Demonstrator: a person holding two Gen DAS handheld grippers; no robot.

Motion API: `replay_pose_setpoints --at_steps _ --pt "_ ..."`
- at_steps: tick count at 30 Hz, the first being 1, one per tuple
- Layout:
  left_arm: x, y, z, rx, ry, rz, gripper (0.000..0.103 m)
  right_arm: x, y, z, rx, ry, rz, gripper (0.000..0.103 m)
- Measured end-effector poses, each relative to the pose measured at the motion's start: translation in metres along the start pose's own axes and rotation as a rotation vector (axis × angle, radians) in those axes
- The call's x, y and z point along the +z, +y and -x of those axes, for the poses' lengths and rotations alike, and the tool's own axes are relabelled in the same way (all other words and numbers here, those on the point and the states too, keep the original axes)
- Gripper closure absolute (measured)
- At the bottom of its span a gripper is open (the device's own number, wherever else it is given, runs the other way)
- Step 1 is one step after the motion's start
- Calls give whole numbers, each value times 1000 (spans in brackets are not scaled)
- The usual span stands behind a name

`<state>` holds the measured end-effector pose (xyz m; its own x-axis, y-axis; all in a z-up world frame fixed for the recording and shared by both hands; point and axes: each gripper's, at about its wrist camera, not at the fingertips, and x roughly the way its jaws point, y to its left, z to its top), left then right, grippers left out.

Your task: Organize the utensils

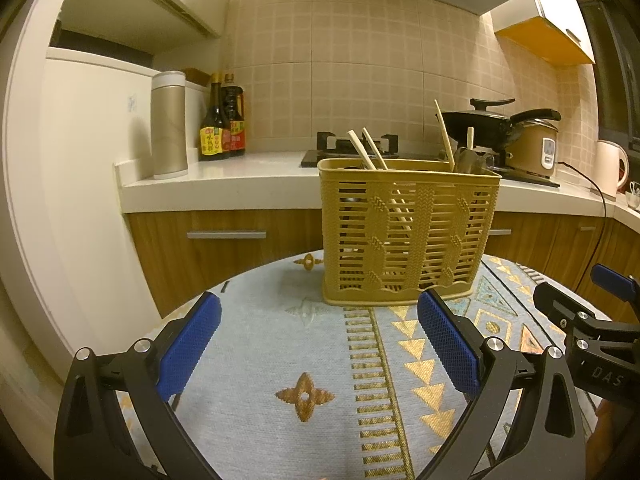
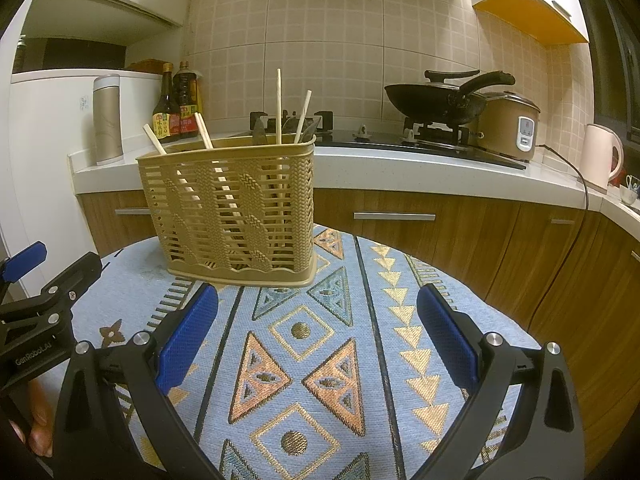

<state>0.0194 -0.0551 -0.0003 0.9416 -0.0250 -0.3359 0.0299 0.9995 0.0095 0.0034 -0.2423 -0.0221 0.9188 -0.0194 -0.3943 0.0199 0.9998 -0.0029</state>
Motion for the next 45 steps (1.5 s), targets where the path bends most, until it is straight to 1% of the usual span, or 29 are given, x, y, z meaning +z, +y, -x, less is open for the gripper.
replay_pose_setpoints --at_steps 37,41,45 --pt "1 -3 1 2 -10 -17 8 -2 2 0 -7 10 -5 8" --pt "0 -3 5 -6 -29 -14 8 -2 2 0 -7 10 -5 8" --pt "0 -2 4 0 -26 -13 8 -2 2 -1 -7 11 -7 8"
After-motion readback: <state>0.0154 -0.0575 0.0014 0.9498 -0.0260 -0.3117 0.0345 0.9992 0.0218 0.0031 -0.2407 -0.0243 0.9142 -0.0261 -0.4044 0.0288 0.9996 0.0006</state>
